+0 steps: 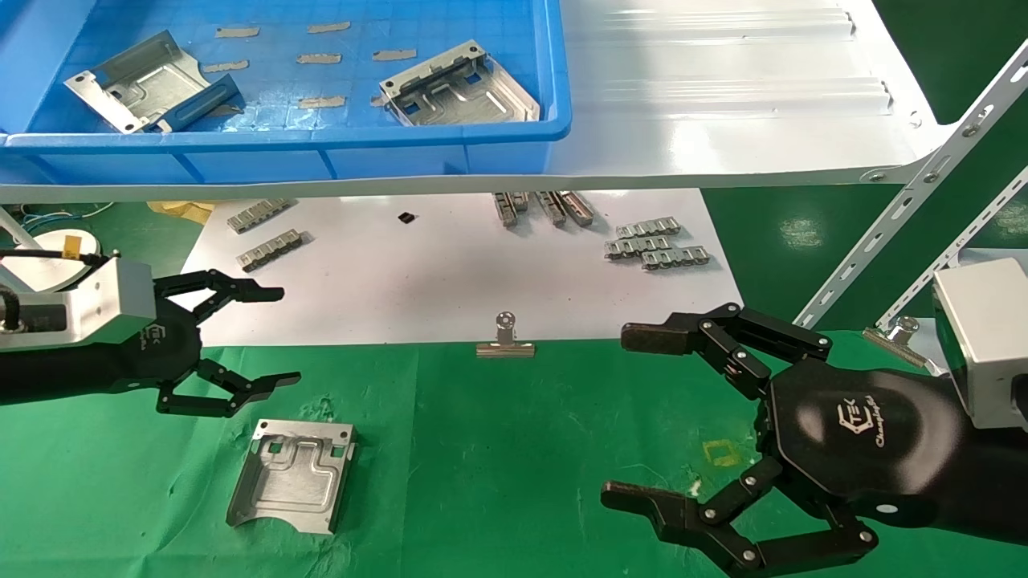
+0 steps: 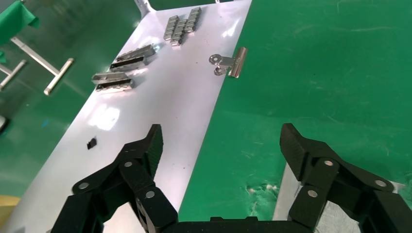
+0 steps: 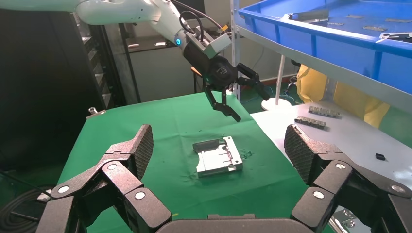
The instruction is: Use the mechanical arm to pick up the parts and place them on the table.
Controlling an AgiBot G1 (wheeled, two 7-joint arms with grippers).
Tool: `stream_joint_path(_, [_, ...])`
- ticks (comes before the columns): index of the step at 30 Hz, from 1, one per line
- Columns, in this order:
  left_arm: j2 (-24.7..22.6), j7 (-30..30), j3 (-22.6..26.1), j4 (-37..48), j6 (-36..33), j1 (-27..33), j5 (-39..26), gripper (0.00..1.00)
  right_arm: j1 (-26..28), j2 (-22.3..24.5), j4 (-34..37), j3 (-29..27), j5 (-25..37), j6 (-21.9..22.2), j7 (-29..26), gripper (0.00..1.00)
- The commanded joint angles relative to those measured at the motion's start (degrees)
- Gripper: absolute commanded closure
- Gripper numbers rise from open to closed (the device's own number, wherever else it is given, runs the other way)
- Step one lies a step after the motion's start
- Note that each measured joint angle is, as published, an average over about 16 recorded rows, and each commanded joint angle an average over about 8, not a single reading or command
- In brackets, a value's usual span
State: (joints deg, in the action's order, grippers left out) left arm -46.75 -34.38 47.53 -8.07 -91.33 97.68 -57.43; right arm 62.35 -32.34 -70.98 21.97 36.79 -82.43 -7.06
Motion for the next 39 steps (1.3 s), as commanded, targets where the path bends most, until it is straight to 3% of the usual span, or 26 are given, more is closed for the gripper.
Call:
stream_joint_path(1, [-0.02,-0.14,0.06,-0.17,0.01,0.02,-0.27,0.0,0.0,0.0,0.0,0.0,0.0,0.0,0.0,0.0])
stream_joint_path(39, [7.53,28.96,-20.23,-42.13,3.62,-23.2,9.94,0.0,0.0,0.0,0.0,0.0,0.0,0.0,0.0,0.0])
